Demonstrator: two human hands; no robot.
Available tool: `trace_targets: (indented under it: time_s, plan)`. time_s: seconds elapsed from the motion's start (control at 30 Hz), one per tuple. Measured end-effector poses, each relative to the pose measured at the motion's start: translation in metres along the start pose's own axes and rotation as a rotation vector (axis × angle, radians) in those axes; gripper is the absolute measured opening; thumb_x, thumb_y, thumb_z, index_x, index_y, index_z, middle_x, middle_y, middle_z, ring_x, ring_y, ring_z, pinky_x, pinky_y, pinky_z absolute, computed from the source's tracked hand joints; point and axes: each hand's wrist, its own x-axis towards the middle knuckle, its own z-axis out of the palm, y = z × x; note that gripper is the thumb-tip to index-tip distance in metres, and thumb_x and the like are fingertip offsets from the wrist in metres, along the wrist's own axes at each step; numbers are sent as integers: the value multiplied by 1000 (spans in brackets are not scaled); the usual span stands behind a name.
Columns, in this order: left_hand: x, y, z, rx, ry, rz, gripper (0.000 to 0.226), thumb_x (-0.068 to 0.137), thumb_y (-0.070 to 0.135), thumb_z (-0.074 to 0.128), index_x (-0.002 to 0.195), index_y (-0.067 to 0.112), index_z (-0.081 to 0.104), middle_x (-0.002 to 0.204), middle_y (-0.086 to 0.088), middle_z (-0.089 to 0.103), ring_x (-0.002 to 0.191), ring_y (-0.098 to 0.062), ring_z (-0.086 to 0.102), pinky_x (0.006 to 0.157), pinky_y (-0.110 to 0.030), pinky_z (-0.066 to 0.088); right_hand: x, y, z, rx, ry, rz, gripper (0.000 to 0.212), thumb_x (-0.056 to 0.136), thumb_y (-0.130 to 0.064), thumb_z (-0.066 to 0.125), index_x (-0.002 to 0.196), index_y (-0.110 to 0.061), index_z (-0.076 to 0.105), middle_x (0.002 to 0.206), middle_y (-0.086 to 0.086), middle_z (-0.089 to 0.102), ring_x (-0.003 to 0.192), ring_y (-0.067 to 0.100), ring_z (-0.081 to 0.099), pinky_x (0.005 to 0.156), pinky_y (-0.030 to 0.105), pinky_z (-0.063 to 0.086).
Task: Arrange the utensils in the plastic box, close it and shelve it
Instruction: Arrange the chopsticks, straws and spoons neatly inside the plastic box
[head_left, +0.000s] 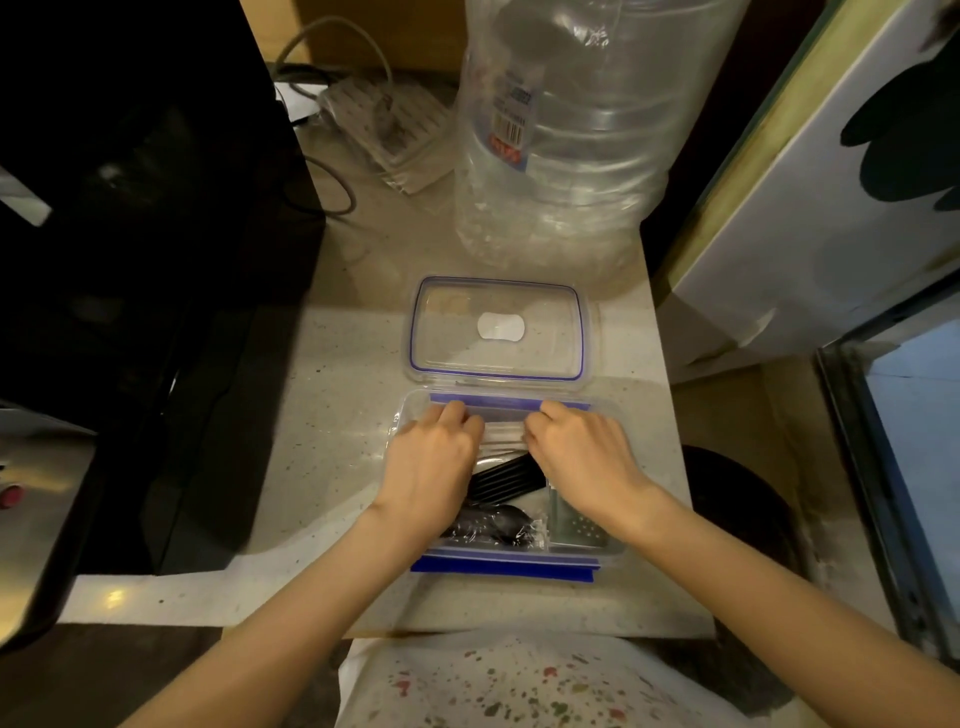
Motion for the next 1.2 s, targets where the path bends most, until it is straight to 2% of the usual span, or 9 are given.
trace_targets:
  time_s: [0.13, 0.23, 0.43, 0.5, 0.57, 0.63, 0.77, 0.9, 1.2]
  plan:
    - [6, 4, 4, 62, -21, 27, 39, 35, 13, 89, 67, 16, 66, 67, 1, 67, 60, -16, 65, 44, -22, 49, -7, -1, -4, 56, -63, 75, 25, 95, -19, 44, 115, -10, 56, 111, 6, 62, 93, 24, 62, 73, 33, 49]
    - [9, 8, 2, 137, -130, 32, 25, 80, 8, 65, 104, 9, 58, 107, -8, 63, 98, -23, 61, 72, -31, 52, -6, -3, -1, 33, -93, 93, 24, 94, -16, 47, 115, -11, 56, 112, 6, 61, 94, 23, 62, 72, 32, 47]
    - [21, 5, 0, 136, -192, 69, 21, 89, 2, 50, 108, 6, 57, 114, -12, 60, 101, -27, 59, 75, -34, 50, -3, -3, 0, -17, -129, 66, 21, 93, -13, 49, 114, -13, 54, 112, 6, 60, 91, 23, 62, 62, 29, 35]
    - [16, 4, -2, 153, -131, 68, 16, 83, 6, 60, 99, 8, 63, 105, -11, 64, 94, -25, 63, 67, -31, 51, -3, -4, -3, -14, -125, 63, 23, 94, -13, 48, 116, -12, 52, 112, 6, 60, 92, 23, 62, 62, 29, 34]
    - [15, 0, -7, 194, -72, 96, 26, 49, 15, 87, 66, 13, 67, 70, -4, 68, 63, -18, 66, 41, -21, 45, -4, -5, -6, -19, -112, 55, 25, 94, -12, 47, 118, -11, 50, 112, 7, 61, 92, 24, 62, 62, 29, 34]
    - [15, -1, -5, 148, -15, 80, 39, 22, 15, 91, 46, 15, 61, 49, 1, 61, 43, -15, 59, 30, -15, 33, -3, -6, -7, -15, -107, 62, 23, 93, -10, 47, 116, -10, 51, 110, 7, 61, 90, 24, 62, 61, 29, 33]
    - [12, -1, -4, 116, -56, 49, 27, 58, 17, 83, 78, 15, 65, 78, -2, 68, 64, -19, 67, 42, -23, 37, 1, -10, -9, 2, -120, 101, 21, 91, -5, 49, 111, -7, 53, 110, 10, 62, 94, 27, 63, 64, 31, 40]
    - [9, 0, -6, 101, -19, 95, 43, 23, 13, 91, 54, 15, 61, 53, 0, 61, 39, -16, 58, 31, -16, 34, 1, -8, -6, 70, -103, 87, 17, 92, -6, 48, 108, -6, 54, 106, 11, 64, 91, 27, 63, 65, 31, 43]
    - [14, -1, 5, 93, -17, 129, 38, 30, 13, 93, 49, 13, 60, 58, -3, 62, 33, -16, 54, 32, -17, 24, -20, 1, -11, 405, 26, 372, 26, 92, -2, 52, 115, -9, 61, 104, 9, 68, 90, 21, 65, 78, 29, 53]
